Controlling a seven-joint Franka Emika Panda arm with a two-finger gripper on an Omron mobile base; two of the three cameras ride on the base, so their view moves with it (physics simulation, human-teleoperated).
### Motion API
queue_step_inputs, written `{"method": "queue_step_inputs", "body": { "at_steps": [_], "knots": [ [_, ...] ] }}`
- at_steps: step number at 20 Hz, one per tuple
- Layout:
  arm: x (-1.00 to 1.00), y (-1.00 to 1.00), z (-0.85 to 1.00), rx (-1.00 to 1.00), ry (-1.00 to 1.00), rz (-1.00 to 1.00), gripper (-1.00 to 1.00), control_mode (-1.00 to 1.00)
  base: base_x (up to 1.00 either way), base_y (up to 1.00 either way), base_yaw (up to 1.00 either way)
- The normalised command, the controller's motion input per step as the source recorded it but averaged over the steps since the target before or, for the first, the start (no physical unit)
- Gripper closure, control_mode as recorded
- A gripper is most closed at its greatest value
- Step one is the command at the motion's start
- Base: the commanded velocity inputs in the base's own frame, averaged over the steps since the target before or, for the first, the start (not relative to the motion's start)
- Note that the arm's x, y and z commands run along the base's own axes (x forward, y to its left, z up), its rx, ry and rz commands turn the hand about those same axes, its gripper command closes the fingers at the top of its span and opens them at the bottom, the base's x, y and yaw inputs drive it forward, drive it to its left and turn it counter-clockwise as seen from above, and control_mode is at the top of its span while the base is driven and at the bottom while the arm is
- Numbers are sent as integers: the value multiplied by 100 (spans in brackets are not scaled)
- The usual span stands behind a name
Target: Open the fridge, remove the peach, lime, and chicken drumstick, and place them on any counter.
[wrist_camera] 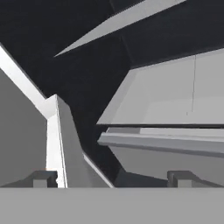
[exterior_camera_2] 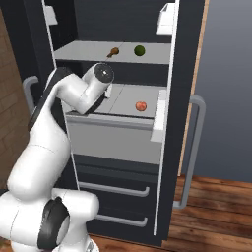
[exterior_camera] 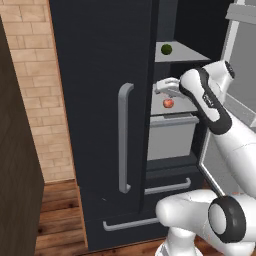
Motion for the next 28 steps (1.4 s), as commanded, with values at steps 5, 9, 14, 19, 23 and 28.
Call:
{"method": "queue_step_inputs", "body": {
  "at_steps": [5, 9, 14, 19, 23, 28],
  "knots": [
    [68, 38, 0, 3, -14, 25, -100, -100, 0, 0, 0],
    [2, 88, 0, 0, -29, 22, -100, -100, 0, 0, 0],
    [-54, 100, 2, -3, -41, 20, -100, -100, 0, 0, 0],
    [-100, 100, 22, -11, -49, 16, -100, -100, 0, 0, 0],
    [-100, 100, 43, -14, -45, 9, -100, -100, 0, 0, 0],
    [-85, 100, 49, -14, -20, 1, -100, -100, 0, 0, 0]
  ]
}}
